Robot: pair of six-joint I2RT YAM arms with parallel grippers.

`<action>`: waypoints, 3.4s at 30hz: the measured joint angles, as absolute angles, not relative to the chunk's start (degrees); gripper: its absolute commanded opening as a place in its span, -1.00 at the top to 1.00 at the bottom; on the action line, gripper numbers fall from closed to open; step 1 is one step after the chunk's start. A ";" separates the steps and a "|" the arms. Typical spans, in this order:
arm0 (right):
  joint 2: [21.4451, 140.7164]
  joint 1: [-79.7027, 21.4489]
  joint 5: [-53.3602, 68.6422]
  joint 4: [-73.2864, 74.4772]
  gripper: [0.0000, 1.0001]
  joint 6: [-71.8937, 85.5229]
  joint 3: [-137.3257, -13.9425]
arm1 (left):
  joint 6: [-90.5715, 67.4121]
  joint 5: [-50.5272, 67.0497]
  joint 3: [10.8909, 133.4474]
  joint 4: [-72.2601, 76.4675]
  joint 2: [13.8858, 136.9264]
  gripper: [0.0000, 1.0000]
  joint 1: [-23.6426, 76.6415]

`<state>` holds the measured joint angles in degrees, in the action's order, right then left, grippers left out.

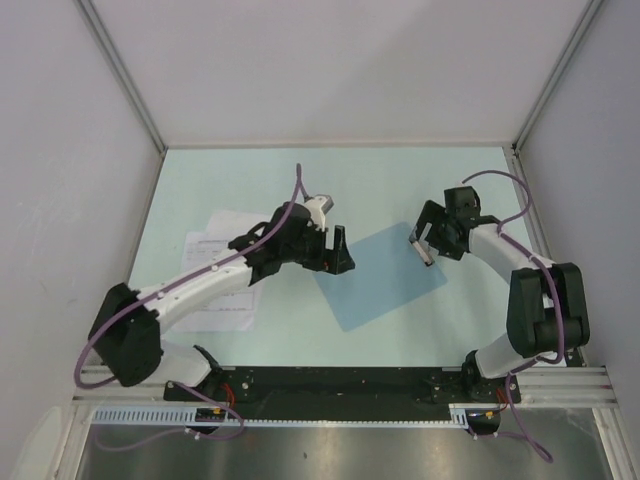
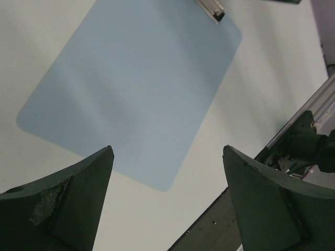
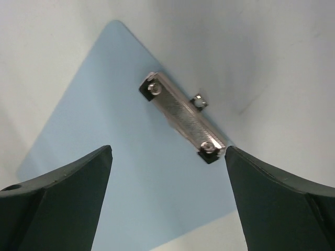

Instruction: Put the files into the folder

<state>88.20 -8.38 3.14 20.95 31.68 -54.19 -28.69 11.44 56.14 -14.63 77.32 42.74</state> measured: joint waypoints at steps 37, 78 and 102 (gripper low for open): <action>70.06 -24.16 -4.73 24.18 -0.99 28.36 -43.31 | -30.76 7.90 56.31 -9.43 92.23 -0.71 42.04; 93.89 -26.04 -5.87 21.15 0.15 15.94 -52.40 | -31.97 11.00 57.58 -3.57 102.00 -0.69 41.91; 88.12 -40.86 -13.67 12.43 -0.96 22.50 -62.98 | -41.76 3.09 37.12 -19.55 56.45 -0.97 2.57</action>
